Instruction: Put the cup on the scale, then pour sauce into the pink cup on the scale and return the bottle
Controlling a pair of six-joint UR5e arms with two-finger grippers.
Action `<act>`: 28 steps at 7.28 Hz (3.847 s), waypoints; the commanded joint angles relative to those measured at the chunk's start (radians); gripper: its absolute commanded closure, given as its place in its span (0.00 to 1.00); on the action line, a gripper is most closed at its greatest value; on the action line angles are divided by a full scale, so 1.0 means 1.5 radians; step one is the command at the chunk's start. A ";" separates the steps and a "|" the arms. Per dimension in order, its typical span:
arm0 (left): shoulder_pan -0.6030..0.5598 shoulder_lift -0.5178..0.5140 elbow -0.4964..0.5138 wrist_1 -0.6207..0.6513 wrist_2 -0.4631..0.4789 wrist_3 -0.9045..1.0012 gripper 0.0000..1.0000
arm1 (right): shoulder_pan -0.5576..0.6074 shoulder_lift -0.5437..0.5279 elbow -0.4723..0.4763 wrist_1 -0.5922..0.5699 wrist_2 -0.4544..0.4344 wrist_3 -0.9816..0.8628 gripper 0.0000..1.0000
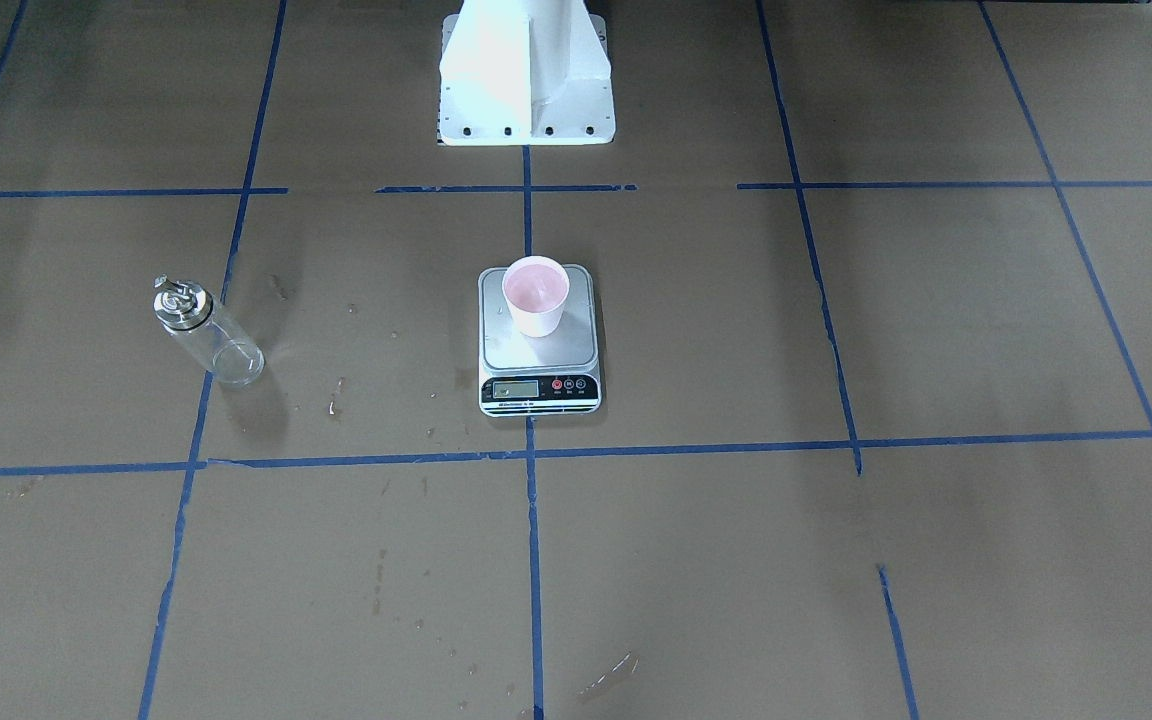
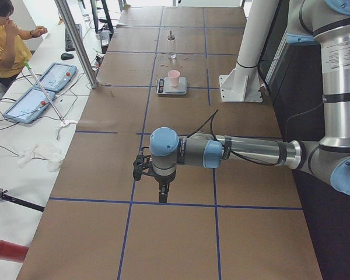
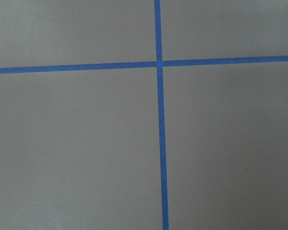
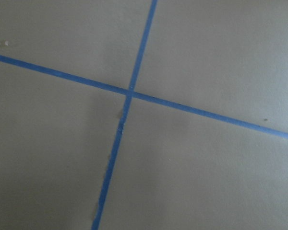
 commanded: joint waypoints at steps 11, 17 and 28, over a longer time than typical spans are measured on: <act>0.002 -0.007 -0.005 -0.020 0.000 0.000 0.00 | 0.040 0.089 -0.054 -0.246 0.094 -0.049 0.00; 0.006 0.000 0.000 -0.059 0.002 0.000 0.00 | 0.038 0.089 -0.055 -0.246 0.093 -0.048 0.00; 0.006 0.002 -0.004 -0.062 0.000 0.000 0.00 | 0.037 0.089 -0.055 -0.238 0.093 -0.048 0.00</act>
